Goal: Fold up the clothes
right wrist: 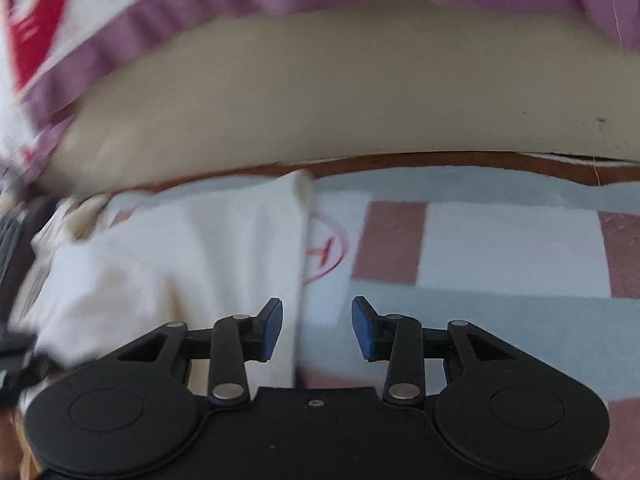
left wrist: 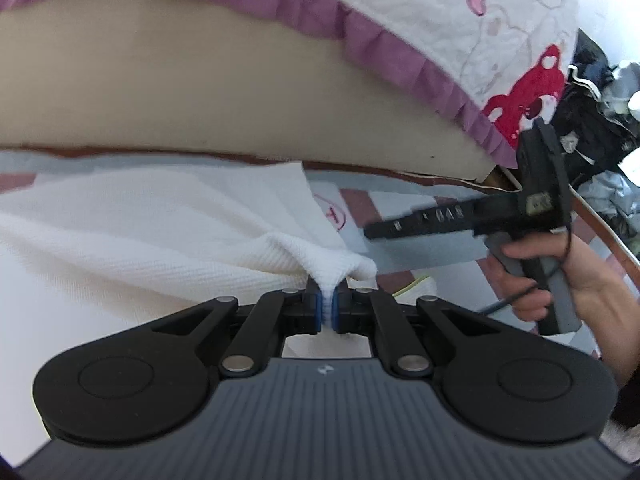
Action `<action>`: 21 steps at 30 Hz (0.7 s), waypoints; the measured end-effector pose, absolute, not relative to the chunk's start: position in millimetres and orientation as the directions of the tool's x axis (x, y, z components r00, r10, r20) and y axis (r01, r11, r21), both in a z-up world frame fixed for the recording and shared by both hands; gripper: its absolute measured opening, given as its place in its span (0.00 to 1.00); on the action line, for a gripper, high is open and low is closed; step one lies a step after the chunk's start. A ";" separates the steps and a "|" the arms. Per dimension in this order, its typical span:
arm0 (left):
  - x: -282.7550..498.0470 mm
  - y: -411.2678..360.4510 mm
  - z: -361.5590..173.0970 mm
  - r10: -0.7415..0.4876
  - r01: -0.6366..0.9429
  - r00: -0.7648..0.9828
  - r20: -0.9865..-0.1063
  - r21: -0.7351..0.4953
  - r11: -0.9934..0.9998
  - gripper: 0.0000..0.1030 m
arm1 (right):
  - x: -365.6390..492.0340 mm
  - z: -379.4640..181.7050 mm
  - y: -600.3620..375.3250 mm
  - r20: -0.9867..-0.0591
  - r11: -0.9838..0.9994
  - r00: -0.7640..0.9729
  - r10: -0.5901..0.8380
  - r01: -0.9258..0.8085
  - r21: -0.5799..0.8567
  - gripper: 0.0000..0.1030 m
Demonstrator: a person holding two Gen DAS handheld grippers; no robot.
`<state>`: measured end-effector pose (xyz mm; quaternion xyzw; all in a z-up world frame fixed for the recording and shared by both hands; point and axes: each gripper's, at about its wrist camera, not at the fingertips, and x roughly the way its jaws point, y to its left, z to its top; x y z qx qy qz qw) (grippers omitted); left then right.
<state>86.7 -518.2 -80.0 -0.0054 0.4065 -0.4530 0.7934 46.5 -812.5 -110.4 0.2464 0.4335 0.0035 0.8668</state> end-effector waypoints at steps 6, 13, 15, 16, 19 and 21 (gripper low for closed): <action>94.2 -505.7 -97.4 -0.680 0.652 0.249 -0.689 -0.400 0.644 0.04 | 78.6 -114.4 -776.8 -0.750 0.953 0.632 0.193 0.061 0.297 0.59; 93.7 -488.2 -129.8 -0.646 0.568 0.211 -0.734 -0.445 0.692 0.04 | 117.2 -136.6 -748.4 -0.718 0.993 0.686 0.113 -0.092 0.068 0.30; 95.3 -487.0 -129.2 -0.659 0.576 0.214 -0.721 -0.452 0.682 0.04 | 119.4 -126.5 -744.5 -0.694 0.991 0.711 0.111 -0.129 0.026 0.05; 96.8 -487.6 -127.0 -0.666 0.586 0.219 -0.714 -0.449 0.674 0.04 | 117.3 -117.9 -744.1 -0.659 0.995 0.751 0.052 -0.098 -0.034 0.05; 104.6 -494.3 -118.9 -0.695 0.615 0.230 -0.682 -0.452 0.647 0.04 | 116.9 -104.2 -749.8 -0.573 0.995 0.816 -0.071 0.013 -0.104 0.04; 111.5 -500.3 -117.5 -0.707 0.606 0.226 -0.671 -0.471 0.641 0.04 | 123.0 -109.5 -755.4 -0.574 0.988 0.805 -0.148 0.092 -0.125 0.02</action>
